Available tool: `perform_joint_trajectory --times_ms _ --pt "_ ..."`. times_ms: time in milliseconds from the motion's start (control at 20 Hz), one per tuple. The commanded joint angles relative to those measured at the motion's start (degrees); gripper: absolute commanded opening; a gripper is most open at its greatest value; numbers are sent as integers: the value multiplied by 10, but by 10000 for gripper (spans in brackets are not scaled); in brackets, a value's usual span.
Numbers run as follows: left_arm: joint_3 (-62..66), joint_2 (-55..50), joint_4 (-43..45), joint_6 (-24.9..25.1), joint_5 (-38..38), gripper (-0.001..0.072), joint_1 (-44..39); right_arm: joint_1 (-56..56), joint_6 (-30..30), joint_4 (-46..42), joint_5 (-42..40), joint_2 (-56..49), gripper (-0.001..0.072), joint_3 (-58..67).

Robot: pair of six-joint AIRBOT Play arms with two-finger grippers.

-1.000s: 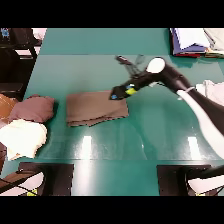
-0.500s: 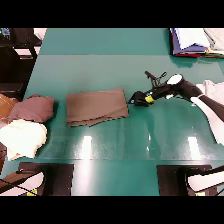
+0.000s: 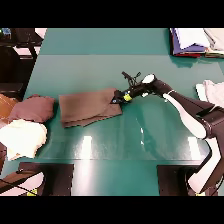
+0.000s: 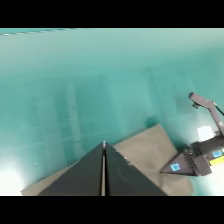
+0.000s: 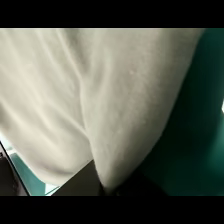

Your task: Fold the shirts.

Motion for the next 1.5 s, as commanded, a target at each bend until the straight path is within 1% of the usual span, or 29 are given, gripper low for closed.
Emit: perform_joint_trajectory --times_ms 0,50,150,350,550,750,850,950,1000,1150,1200,1300,1450 --pt "0 0 -5 0 -6 26 -23 -21 6 -44 13 18 15 47" --pt "-2 0 -1 0 -7 26 -41 -43 16 -70 14 42 15 47" --pt "-8 0 -1 0 -3 27 -82 -103 57 -133 22 94 15 47" --pt "-11 0 1 7 14 27 -147 -257 93 -221 62 193 15 47" --pt "-11 0 0 6 36 27 -181 -423 94 -235 78 259 15 47" --pt "-11 0 -2 -5 35 27 -187 -572 87 -238 45 276 16 47" --pt "-11 0 -3 -5 35 27 -187 -625 66 -232 19 270 15 47" --pt "-11 0 -3 -9 36 27 -187 -659 37 -207 1 261 16 47" --pt "-11 0 -3 -18 36 27 -187 -670 24 -187 -5 254 15 47" --pt "-11 0 -3 -22 36 27 -187 -679 -22 -125 -27 246 15 47" --pt "-11 -2 -3 -25 35 28 -187 -678 -28 -113 -31 246 15 56" --pt "-12 -4 -4 -31 35 27 -187 -674 -28 -113 -20 246 15 96" --pt "-15 -6 -4 -31 35 27 -187 -678 -23 -115 35 248 15 177"
